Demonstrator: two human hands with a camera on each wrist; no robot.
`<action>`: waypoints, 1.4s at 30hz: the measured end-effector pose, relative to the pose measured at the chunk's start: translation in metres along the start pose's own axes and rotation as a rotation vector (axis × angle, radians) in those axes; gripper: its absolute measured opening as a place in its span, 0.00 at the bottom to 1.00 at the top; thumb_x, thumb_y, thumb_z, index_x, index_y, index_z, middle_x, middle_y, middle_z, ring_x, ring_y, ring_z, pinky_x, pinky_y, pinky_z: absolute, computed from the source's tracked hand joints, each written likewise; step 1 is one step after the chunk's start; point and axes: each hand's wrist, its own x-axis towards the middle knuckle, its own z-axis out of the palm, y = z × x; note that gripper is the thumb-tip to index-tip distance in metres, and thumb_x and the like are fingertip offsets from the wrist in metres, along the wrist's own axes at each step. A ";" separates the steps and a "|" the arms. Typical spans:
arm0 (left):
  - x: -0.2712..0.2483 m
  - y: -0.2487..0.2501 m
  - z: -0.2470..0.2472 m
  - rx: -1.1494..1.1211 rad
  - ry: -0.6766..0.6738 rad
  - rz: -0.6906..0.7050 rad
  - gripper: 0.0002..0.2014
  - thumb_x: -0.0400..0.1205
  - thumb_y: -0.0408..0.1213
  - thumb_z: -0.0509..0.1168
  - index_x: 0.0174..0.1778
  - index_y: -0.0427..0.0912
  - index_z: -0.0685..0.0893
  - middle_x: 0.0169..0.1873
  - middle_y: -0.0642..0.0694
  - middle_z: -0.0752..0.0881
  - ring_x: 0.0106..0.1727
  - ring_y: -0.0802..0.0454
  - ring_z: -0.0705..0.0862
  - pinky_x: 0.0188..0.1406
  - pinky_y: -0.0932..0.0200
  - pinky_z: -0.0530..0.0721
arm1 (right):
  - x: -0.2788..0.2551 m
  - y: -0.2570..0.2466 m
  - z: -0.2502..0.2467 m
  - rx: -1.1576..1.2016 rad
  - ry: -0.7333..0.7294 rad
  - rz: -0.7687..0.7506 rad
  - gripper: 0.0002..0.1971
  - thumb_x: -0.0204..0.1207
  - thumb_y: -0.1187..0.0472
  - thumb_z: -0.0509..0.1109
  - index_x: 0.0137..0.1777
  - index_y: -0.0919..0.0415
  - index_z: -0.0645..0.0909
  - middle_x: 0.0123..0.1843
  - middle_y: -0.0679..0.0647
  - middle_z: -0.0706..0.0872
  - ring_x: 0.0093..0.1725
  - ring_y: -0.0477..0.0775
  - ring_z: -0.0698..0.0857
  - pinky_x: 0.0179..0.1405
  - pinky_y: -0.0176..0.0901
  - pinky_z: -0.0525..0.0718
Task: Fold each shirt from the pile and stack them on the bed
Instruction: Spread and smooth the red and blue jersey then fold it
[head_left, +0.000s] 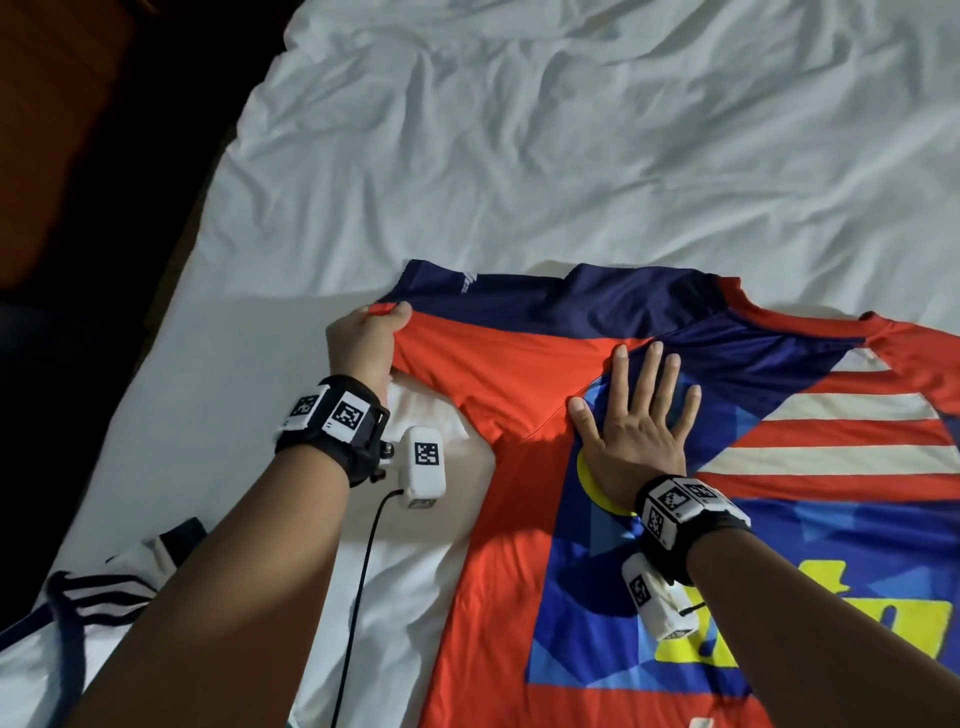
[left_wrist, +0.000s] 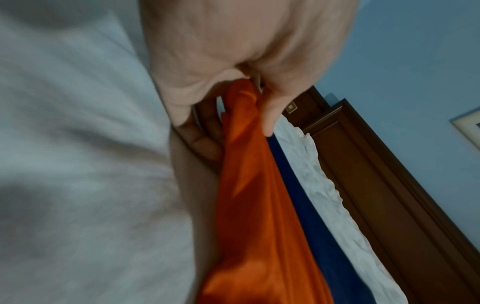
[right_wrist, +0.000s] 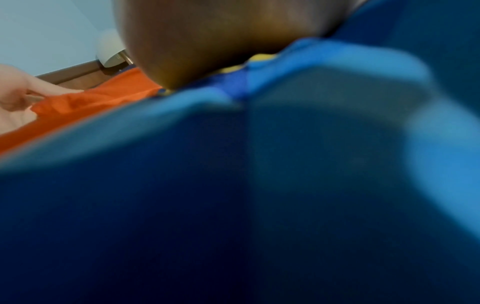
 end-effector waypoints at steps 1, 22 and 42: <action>-0.001 -0.003 -0.002 -0.012 0.051 0.056 0.07 0.74 0.33 0.79 0.35 0.41 0.87 0.37 0.44 0.85 0.39 0.49 0.81 0.45 0.53 0.81 | 0.000 0.000 0.000 0.001 -0.005 0.001 0.40 0.82 0.27 0.35 0.85 0.45 0.23 0.86 0.53 0.20 0.85 0.55 0.20 0.84 0.65 0.25; 0.039 -0.004 0.002 0.454 0.105 0.291 0.17 0.80 0.45 0.71 0.34 0.36 0.79 0.28 0.46 0.79 0.35 0.42 0.78 0.41 0.52 0.74 | 0.000 0.000 -0.003 0.006 -0.059 -0.001 0.40 0.82 0.27 0.34 0.84 0.44 0.21 0.84 0.52 0.15 0.82 0.54 0.16 0.82 0.64 0.21; 0.038 -0.022 0.020 1.522 -0.092 0.554 0.37 0.85 0.71 0.32 0.87 0.62 0.30 0.89 0.43 0.30 0.89 0.44 0.28 0.85 0.33 0.29 | 0.015 0.012 0.043 -0.002 0.331 -0.029 0.34 0.89 0.36 0.33 0.91 0.50 0.47 0.92 0.57 0.46 0.91 0.59 0.45 0.86 0.65 0.36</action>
